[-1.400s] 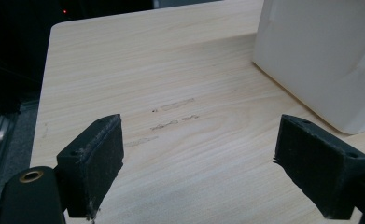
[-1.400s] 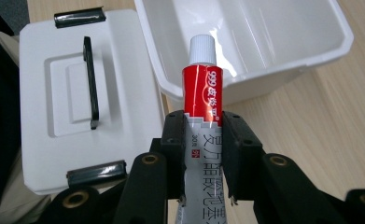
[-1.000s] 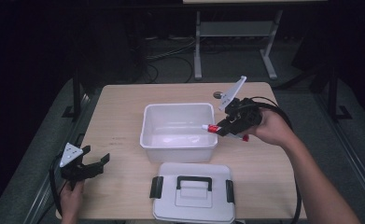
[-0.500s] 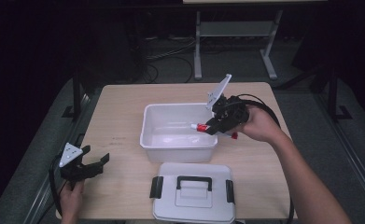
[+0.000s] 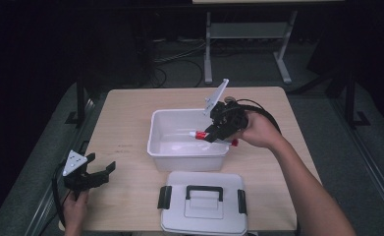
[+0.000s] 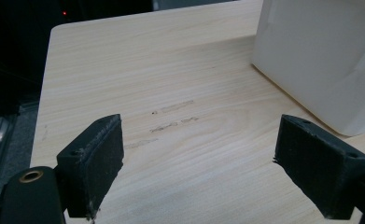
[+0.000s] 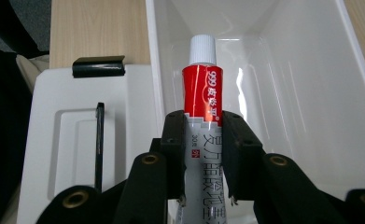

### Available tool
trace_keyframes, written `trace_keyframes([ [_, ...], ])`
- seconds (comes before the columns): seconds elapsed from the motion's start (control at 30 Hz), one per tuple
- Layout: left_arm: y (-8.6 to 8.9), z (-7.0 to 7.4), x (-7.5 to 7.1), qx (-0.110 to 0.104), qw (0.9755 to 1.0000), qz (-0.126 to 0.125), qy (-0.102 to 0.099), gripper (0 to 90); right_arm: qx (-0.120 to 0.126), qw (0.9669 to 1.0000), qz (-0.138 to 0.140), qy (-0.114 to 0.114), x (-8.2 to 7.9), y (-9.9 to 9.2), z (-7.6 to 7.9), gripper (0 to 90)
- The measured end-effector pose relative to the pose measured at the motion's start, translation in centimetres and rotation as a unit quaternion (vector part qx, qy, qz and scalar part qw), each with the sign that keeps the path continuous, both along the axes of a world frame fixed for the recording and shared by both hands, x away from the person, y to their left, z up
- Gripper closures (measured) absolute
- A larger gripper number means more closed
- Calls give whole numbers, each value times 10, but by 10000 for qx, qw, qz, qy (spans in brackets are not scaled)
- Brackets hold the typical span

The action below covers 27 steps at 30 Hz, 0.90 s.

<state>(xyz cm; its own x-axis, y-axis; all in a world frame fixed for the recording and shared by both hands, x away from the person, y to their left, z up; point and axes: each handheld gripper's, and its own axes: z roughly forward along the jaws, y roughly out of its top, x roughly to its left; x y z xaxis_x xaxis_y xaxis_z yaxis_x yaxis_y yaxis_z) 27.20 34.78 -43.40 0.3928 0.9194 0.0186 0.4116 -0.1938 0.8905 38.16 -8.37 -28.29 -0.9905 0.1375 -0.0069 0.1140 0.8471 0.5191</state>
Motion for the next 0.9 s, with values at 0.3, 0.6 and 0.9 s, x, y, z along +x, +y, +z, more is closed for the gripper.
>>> trace_keyframes([
  [0.3,0,0,0,-7,10000,-4,-1,148,17,10000,26,61,4,11,-8,717],
  [0.6,0,0,0,-4,10000,-9,-4,148,12,9999,70,138,9,21,-17,717],
  [0.9,0,0,0,-4,10000,-11,0,148,-46,9997,100,225,13,31,-28,717],
])
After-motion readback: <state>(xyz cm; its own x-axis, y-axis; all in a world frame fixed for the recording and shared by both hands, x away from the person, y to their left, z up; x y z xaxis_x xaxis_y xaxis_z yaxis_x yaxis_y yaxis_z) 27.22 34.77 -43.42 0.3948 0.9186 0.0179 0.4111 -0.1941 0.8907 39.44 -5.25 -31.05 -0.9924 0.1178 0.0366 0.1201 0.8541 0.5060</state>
